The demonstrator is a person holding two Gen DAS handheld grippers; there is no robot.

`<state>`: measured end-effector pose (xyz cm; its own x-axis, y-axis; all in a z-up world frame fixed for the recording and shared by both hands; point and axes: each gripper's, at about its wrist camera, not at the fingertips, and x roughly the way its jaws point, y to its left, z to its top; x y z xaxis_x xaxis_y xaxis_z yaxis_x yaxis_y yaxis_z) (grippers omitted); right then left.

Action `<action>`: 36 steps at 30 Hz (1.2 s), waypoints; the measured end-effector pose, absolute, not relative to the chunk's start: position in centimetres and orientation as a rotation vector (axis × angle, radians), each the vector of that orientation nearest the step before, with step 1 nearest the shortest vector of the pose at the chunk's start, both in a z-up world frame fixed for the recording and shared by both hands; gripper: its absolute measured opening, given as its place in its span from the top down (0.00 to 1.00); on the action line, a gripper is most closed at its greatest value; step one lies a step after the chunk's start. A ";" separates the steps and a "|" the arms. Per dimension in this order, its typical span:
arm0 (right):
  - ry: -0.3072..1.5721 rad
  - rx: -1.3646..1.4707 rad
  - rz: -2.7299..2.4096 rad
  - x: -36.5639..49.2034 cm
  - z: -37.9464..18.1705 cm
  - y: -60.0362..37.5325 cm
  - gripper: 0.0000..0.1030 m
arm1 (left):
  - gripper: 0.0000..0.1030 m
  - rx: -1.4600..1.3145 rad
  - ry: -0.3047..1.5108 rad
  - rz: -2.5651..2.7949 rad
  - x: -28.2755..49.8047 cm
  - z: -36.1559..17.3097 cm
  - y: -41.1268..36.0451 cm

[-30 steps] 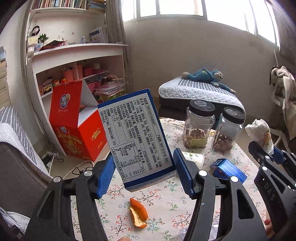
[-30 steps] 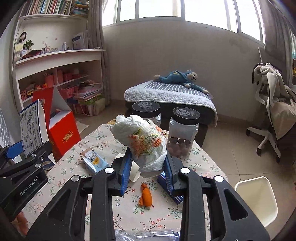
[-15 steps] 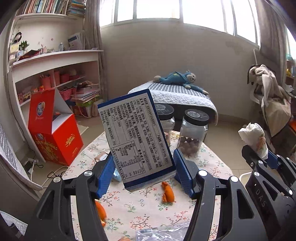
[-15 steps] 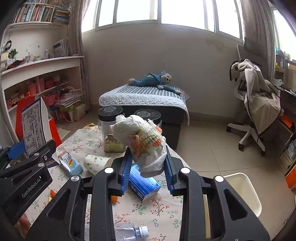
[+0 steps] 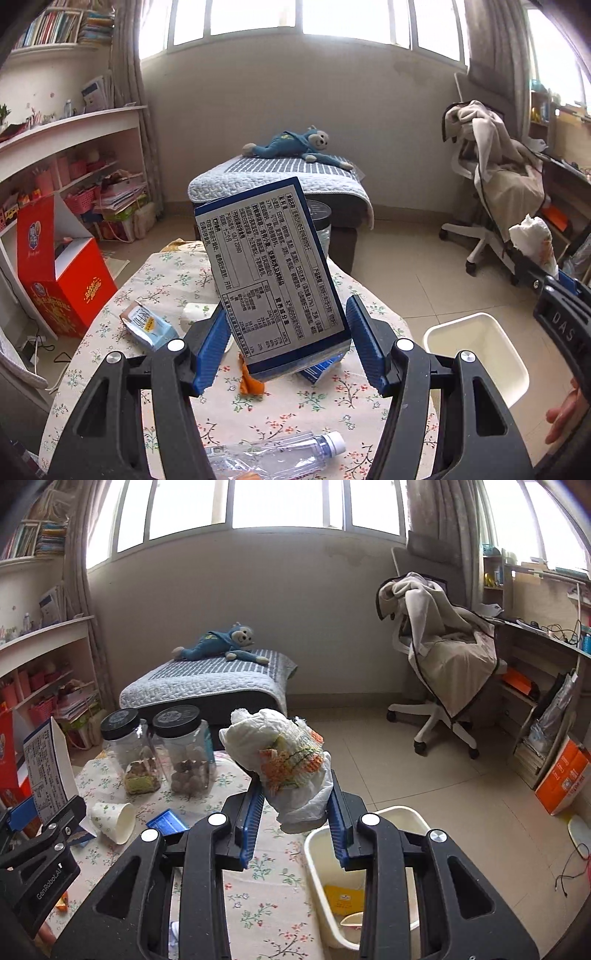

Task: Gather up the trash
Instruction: 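Open the right tool over the bin to drop the plastic bundle, then open the left tool over the bin to drop the box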

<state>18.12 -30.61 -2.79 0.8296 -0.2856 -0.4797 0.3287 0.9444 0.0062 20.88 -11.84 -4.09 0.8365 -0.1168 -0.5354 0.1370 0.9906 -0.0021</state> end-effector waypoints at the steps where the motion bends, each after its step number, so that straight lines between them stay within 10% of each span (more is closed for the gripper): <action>1: 0.501 0.101 -0.344 18.1 -2.9 -31.6 0.70 | 0.40 0.039 0.570 -0.142 20.9 -4.2 -12.4; 5: 0.539 0.145 -0.406 18.3 -3.4 -35.5 0.63 | 0.40 0.050 0.586 -0.175 21.2 -4.7 -14.7; 13: 0.498 0.260 -0.592 16.0 -2.7 -41.8 0.10 | 0.40 0.086 0.595 -0.269 21.3 -4.9 -20.9; 31: 0.394 0.345 -0.905 9.2 -0.7 -50.6 0.07 | 0.39 0.157 0.643 -0.495 20.5 -5.1 -35.3; 36: 0.398 0.362 -0.940 8.1 -0.9 -51.7 0.07 | 0.19 0.160 0.691 -0.519 20.3 -5.7 -37.5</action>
<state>8.09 -51.68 -0.90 0.5277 -0.7014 -0.4792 0.8321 0.5402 0.1256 20.30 -37.51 -5.68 0.6502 -0.4031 -0.6440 0.5065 0.8618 -0.0281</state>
